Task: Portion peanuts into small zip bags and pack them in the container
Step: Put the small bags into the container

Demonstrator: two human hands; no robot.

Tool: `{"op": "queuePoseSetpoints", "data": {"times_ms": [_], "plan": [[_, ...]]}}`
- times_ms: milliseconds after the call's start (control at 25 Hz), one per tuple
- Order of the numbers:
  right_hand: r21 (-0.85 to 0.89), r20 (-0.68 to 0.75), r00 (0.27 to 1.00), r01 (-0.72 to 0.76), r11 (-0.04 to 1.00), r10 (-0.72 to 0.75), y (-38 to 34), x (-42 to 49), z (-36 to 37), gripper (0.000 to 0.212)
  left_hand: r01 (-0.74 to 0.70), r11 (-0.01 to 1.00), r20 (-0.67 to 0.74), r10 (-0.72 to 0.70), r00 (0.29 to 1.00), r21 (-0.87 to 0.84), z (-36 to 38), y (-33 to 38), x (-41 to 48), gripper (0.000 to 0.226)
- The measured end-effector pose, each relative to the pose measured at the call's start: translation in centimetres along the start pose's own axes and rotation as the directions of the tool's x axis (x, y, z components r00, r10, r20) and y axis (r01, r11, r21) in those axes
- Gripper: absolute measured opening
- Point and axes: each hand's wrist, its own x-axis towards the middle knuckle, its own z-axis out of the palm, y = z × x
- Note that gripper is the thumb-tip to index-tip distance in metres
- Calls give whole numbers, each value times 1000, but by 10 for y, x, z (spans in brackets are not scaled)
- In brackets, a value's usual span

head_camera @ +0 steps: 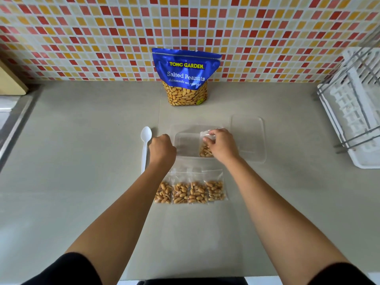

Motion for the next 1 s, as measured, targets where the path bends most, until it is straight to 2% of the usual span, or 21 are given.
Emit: {"op": "queuePoseSetpoints", "data": {"times_ms": [80, 200, 280, 360, 480, 560, 640, 720, 800, 920, 1000], "plan": [[-166, 35, 998, 66, 984, -61, -3, -1, -1, 39, 4, 1000, 8, -4, 1000, -8, 1, -1, 0, 32], [-410, 87, 977, 213, 887, -194, -5, -6, -2, 30, 1, 1000, 15, -1, 1000, 12, 0, 0, -2, 32], [-510, 157, 970, 240, 826, -184, -4, -8, -2, 29, -2, 999, 13, 2, 1000, 33, -1, 2, -3, 33], [-538, 185, 973, 217, 815, -137, -5, -7, -2, 31, -5, 999, 9, 5, 1000, 44, -2, 3, -3, 33], [-475, 133, 979, 198, 857, -153, -6, -8, -7, 26, 8, 999, 22, -9, 1000, 42, 0, 2, -4, 29], [-318, 1, 985, 163, 934, -172, -5, -19, -12, 26, -16, 999, 11, 16, 1000, 28, -3, 2, -7, 21], [-145, -119, 979, 147, 978, -165, -4, -44, -17, 20, -58, 998, -20, 59, 998, 22, -9, -2, -13, 27], [-78, -153, 976, 143, 987, -154, -1, -72, -16, 13, -78, 997, -68, 78, 995, 10, -14, -14, -24, 34], [-34, -89, 994, 55, 998, -58, 7, -98, -12, 15, -95, 995, -77, 96, 992, 7, -13, -32, -40, 31], [-32, 152, 976, -155, 987, 158, 19, -120, -4, 37, -93, 995, 5, 93, 996, 24, -2, -58, -69, 29], [-10, 163, 968, -192, 981, 191, 27, -124, 4, 41, -72, 997, 40, 71, 997, 27, 8, -68, -80, 31]]}}
